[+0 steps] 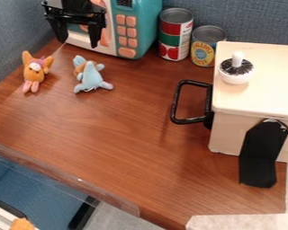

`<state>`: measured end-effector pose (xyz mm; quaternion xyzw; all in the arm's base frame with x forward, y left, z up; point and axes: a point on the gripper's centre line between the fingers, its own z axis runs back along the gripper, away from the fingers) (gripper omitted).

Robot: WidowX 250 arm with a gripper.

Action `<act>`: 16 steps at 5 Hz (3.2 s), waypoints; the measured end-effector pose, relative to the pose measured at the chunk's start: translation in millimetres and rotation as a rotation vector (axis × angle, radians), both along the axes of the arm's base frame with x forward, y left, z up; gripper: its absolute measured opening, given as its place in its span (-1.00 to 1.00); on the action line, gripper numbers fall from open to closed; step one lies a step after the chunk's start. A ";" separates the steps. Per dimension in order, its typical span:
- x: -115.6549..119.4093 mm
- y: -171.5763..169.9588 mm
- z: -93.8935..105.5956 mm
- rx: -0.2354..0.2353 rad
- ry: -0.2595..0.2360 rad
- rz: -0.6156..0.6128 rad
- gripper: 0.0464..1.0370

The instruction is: Open the drawer

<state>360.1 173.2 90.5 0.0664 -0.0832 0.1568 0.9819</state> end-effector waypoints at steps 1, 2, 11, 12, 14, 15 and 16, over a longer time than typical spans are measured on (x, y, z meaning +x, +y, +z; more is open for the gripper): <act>-2.6 -2.0 -15.3 -0.022 0.036 0.002 0.92; 3.8 -43.0 -24.3 -0.059 0.042 -0.084 0.92; -11.5 -161.9 -72.4 -0.163 0.256 0.117 -0.72; -16.4 -136.1 -72.8 -0.140 0.249 0.151 -0.80; -35.1 -89.5 -74.1 -0.081 0.237 0.213 -0.80; -39.8 -82.5 -73.5 -0.092 0.236 0.243 -0.71; -38.3 -67.5 -63.5 -0.097 0.181 0.311 -0.23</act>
